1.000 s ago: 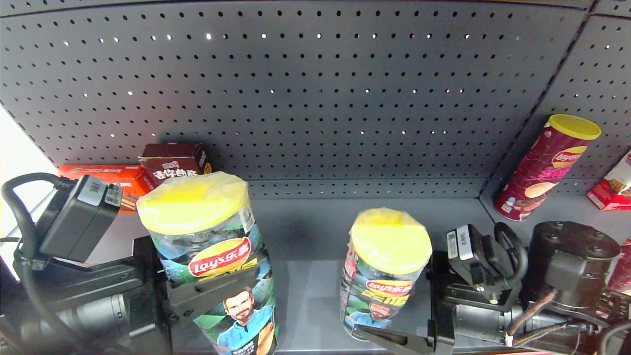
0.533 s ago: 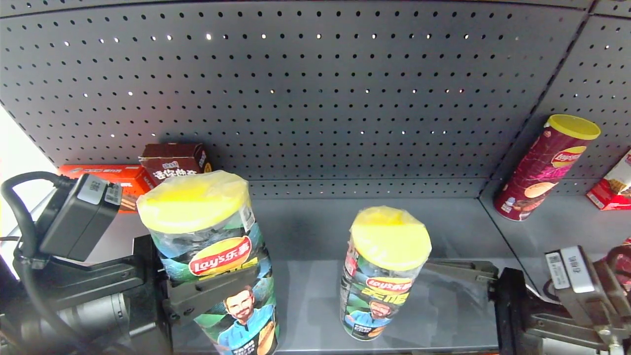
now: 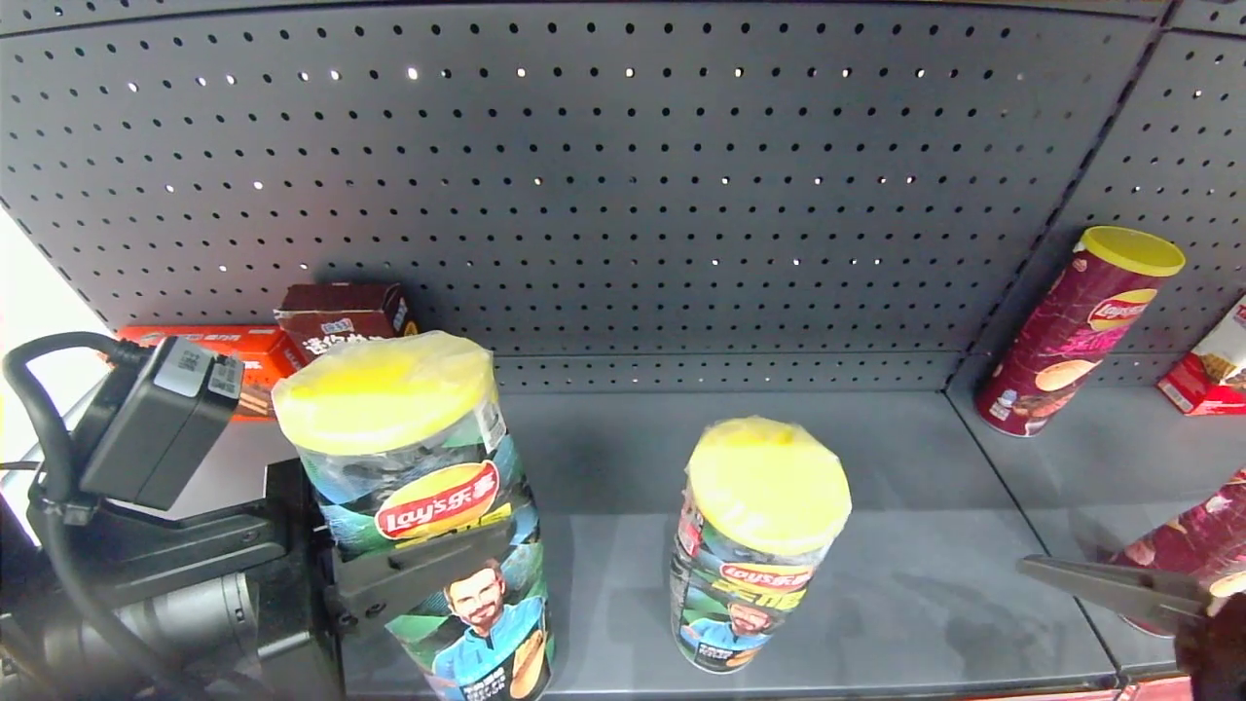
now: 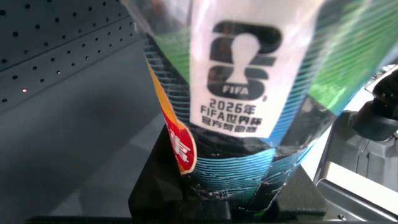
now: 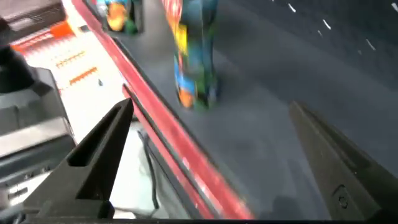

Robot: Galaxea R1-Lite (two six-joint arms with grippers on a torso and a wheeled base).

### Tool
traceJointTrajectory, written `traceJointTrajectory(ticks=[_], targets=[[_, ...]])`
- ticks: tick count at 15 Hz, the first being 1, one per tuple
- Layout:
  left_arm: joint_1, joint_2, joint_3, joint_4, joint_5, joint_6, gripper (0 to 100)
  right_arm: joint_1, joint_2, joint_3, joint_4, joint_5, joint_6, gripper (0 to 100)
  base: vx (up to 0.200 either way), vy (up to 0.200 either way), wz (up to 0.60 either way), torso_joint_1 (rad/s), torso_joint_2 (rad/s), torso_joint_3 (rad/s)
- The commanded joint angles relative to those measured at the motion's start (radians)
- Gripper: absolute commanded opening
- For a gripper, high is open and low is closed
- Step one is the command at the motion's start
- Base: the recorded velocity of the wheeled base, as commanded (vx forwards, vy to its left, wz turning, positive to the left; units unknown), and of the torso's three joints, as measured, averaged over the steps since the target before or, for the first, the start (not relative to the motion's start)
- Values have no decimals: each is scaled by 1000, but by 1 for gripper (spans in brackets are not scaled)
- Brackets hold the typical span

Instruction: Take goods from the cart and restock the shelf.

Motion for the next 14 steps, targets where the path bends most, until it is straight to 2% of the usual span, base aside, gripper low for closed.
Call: traceJointTrajectory(ticks=[1, 4, 6, 9, 10, 12, 14], targets=[[0, 4, -4, -1, 0, 0, 0, -2, -310, 124, 162, -117, 27, 100, 0, 0, 0, 0, 0, 0], [0, 6, -2, -1, 0, 3, 0, -19, -506, 181, 363, -236, 51, 100, 0, 0, 0, 0, 0, 0], [0, 4, 1, -1, 0, 3, 0, -74, -555, 183, 461, -315, 59, 100, 0, 0, 0, 0, 0, 0], [-6, 10, 2, -1, 0, 6, 0, -298, -629, 169, 620, -341, 73, 100, 0, 0, 0, 0, 0, 0], [-8, 10, 4, -1, 0, 7, 0, -360, -626, 167, 625, -333, 76, 100, 0, 0, 0, 0, 0, 0], [-16, 10, 21, 1, 0, 9, 0, -551, -580, 166, 628, -312, 97, 100, 0, 0, 0, 0, 0, 0], [-26, 4, 33, 1, 0, 9, 0, -659, -589, 166, 628, -295, 99, 100, 0, 0, 0, 0, 0, 0]])
